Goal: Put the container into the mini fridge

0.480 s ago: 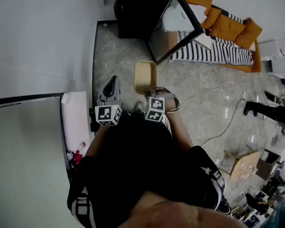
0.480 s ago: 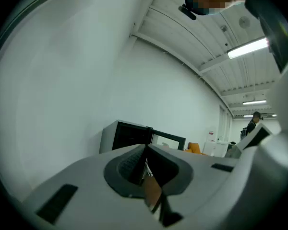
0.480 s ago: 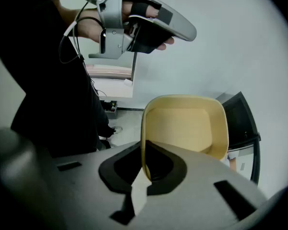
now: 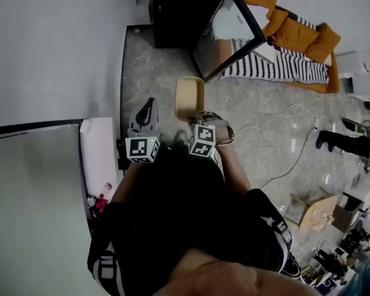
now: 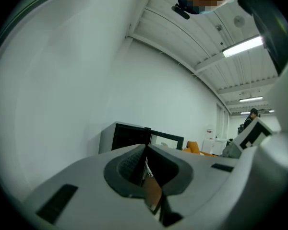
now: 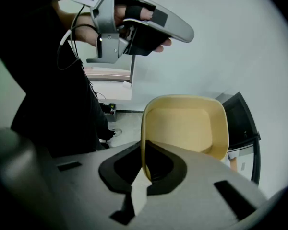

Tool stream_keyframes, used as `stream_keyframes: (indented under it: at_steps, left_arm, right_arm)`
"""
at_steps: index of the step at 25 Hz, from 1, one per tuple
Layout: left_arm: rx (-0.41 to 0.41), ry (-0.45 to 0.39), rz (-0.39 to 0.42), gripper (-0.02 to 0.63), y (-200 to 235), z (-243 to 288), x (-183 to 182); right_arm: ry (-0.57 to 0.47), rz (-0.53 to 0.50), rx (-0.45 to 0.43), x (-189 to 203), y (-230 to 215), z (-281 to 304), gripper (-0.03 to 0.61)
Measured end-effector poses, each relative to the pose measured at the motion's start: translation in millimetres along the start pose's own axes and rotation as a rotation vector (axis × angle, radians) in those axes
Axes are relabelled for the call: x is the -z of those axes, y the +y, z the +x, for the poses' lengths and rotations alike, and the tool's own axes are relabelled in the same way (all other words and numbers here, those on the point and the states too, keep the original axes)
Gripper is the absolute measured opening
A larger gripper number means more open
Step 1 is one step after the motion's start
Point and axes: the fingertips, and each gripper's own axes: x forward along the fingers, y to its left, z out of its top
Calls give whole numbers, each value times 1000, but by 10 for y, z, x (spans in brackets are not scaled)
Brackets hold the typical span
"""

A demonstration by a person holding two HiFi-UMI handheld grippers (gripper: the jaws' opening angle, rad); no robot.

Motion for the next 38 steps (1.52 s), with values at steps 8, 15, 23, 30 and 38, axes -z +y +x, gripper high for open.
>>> stream_keyframes:
  at_steps: [8,15,23,30,38]
  left_arm:
    - [-6,-2,-15,12,259,-101,-14]
    - [-6,-4,-24,12,609,-255,-37]
    - [-3,-4,-35,12,872,-346,-27]
    - [-32,-21,-30,12,1092,-190,-41]
    - [-18,-9,-16,12,1073,342,-28]
  right_arm:
    - [-11,40,30,-212,-132,6,3]
    - [8,87,39,-492,-131,71,3]
    - [-2,91,31,-807,-105,222,3]
    - [-24,72,33,-958,-343,352,3]
    - [-25,76,47,-749,-876,472,3]
